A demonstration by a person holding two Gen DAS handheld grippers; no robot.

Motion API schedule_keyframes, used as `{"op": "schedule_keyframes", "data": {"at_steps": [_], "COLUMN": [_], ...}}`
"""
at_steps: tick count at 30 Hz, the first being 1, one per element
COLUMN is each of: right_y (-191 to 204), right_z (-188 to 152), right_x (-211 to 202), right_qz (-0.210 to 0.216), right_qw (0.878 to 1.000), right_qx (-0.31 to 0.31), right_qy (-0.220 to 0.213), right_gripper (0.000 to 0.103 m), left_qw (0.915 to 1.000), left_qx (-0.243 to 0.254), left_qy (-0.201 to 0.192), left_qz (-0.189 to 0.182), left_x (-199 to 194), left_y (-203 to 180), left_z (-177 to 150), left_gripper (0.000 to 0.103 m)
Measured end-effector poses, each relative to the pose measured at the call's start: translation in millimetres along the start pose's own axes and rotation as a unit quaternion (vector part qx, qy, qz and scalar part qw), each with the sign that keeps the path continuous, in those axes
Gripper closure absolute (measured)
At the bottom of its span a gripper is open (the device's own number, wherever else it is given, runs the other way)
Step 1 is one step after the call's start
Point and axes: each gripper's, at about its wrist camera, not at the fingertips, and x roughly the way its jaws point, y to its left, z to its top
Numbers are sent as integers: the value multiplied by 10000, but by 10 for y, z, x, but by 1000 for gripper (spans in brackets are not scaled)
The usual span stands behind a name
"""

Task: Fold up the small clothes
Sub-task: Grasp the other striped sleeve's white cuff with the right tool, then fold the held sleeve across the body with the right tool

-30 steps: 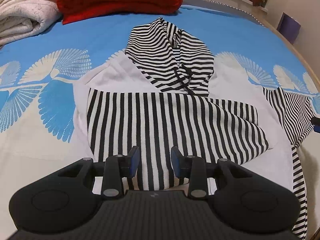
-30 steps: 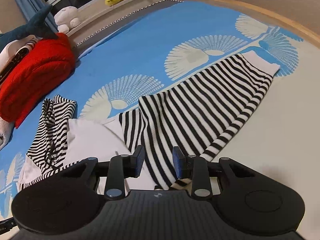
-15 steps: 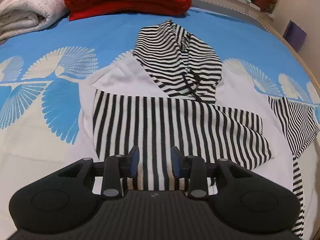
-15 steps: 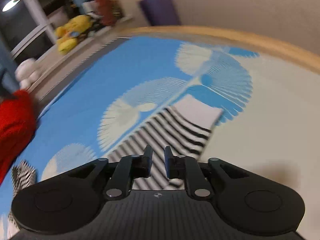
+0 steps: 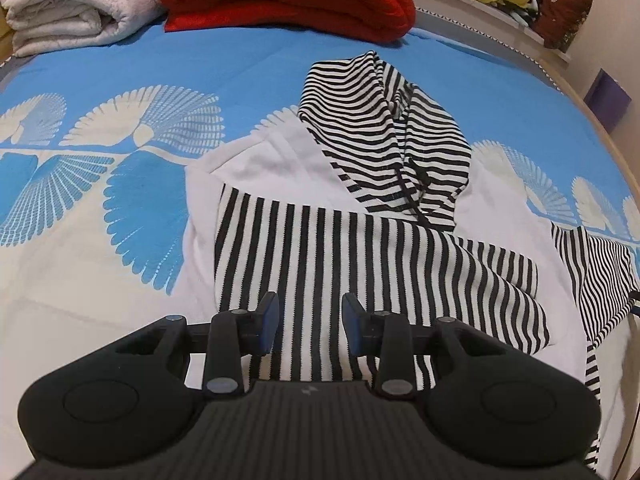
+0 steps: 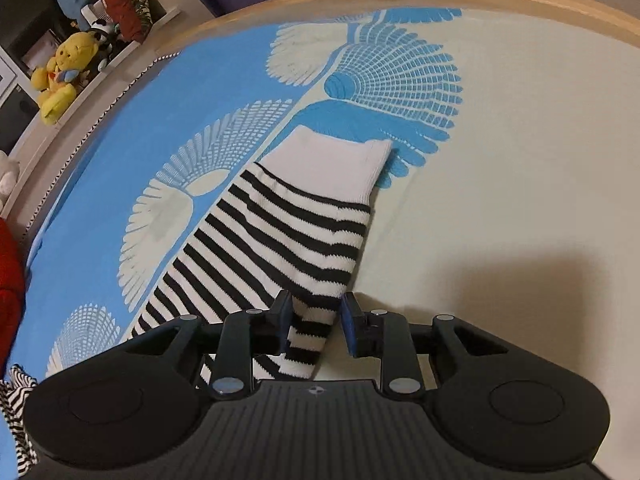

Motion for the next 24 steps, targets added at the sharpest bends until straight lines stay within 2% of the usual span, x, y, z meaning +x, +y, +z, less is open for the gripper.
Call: {"op": "schedule_keyframes", "data": {"at_steps": [5, 6, 7, 10, 18, 24], "right_y": [19, 25, 24, 15, 44, 187], "right_z": [-20, -25, -28, -38, -52, -68], "right_x": [6, -1, -6, -6, -18, -115], "right_qz": [-23, -13, 13, 55, 45, 47], "right_qw": [9999, 9999, 9999, 9999, 9997, 9978], "right_qx": [-84, -100, -83, -8, -7, -302], "right_qy": [-86, -95, -105, -142, -251, -581], "right_gripper": [72, 75, 83, 91, 96, 98], "left_qw": [10000, 10000, 9999, 9999, 9998, 9996], "left_qx": [-72, -82, -90, -96, -176, -287], "left_qy": [-26, -32, -34, -26, -32, -50], "left_qz": [-23, -30, -37, -40, -44, -36], "left_x": [-21, -30, -33, -36, -47, -64], "left_y": [22, 25, 29, 33, 88, 158], "left_z": [13, 13, 12, 11, 21, 51], "left_gripper": [65, 65, 65, 65, 65, 65]}}
